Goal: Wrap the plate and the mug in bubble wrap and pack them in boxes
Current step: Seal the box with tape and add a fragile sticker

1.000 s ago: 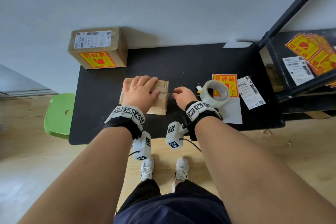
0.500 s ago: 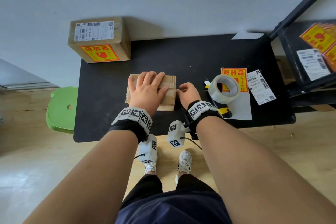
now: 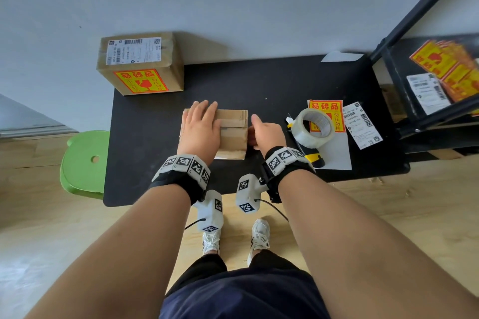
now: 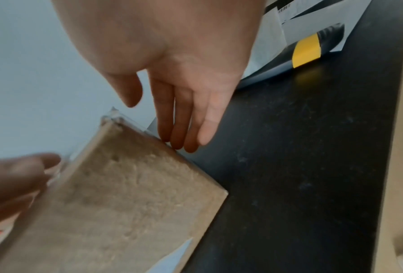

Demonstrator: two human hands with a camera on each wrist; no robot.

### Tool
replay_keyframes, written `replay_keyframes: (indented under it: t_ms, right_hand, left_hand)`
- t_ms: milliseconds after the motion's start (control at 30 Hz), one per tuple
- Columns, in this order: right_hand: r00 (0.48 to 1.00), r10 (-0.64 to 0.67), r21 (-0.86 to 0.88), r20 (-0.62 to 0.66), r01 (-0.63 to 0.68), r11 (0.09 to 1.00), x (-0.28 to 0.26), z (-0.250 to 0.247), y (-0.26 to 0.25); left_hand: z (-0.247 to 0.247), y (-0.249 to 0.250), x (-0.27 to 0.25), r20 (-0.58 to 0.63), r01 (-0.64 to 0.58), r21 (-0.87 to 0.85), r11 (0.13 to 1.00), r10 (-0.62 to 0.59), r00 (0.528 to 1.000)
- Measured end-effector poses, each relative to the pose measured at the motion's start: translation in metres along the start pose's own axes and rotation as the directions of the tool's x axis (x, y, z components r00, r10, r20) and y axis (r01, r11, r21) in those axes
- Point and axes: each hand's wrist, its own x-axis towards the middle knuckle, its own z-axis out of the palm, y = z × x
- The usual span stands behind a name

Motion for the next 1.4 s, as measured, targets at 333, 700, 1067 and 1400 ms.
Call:
replay_keyframes:
  t_ms: [333, 700, 1067, 1400]
  right_hand:
    - [0.985, 0.049, -0.059, 0.164, -0.040, 0.997, -0.015, -0.006, -0.016]
    - [0.985, -0.169, -0.192, 0.042, 0.174, 0.966, 0.000, -0.024, -0.044]
    - [0.892, -0.347, -0.479, -0.289, 0.180, 0.859, 0.008, -0.075, -0.006]
    - [0.975, -0.183, -0.784, -0.129, 0.013, 0.620, 0.019, -0.105, 0.039]
  left_hand:
    - [-0.031, -0.005, 0.005, 0.299, -0.045, 0.083, 0.996, 0.018, 0.954]
    - [-0.026, 0.014, 0.019, 0.136, -0.050, 0.267, 0.962, 0.013, 0.991]
    - [0.006, 0.041, 0.017, -0.002, 0.016, 0.319, 0.948, -0.017, 1.000]
    - [0.016, 0.060, 0.007, 0.034, -0.011, 0.301, 0.954, 0.001, 0.999]
